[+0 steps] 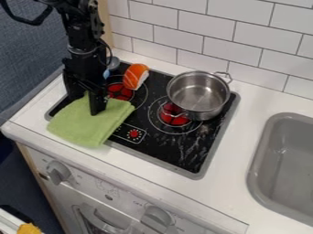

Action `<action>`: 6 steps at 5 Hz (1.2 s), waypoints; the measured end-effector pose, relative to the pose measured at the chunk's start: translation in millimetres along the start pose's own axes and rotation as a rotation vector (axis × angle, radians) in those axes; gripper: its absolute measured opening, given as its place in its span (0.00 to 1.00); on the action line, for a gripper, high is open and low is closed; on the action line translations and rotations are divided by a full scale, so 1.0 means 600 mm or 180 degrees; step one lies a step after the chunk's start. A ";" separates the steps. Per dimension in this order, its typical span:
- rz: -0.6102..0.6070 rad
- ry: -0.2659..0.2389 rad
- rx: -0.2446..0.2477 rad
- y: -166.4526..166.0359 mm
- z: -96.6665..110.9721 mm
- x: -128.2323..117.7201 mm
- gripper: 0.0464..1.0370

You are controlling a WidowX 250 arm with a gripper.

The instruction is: Move the green cloth to the bottom middle of the stove

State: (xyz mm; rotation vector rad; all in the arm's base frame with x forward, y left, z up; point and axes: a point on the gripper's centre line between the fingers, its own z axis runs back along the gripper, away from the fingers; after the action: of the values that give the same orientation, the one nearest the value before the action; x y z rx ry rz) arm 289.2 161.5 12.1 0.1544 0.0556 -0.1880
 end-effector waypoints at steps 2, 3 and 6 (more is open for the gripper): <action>0.0191 -0.0163 -0.0449 -0.032 0.020 -0.013 0.96; 0.0325 -0.0202 -0.0428 -0.033 0.043 -0.017 0.96; 0.0351 -0.0013 -0.0259 -0.055 0.045 -0.011 0.96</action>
State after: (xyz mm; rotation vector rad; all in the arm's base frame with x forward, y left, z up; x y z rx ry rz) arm 277.7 126.3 34.6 0.0756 0.0506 -0.0760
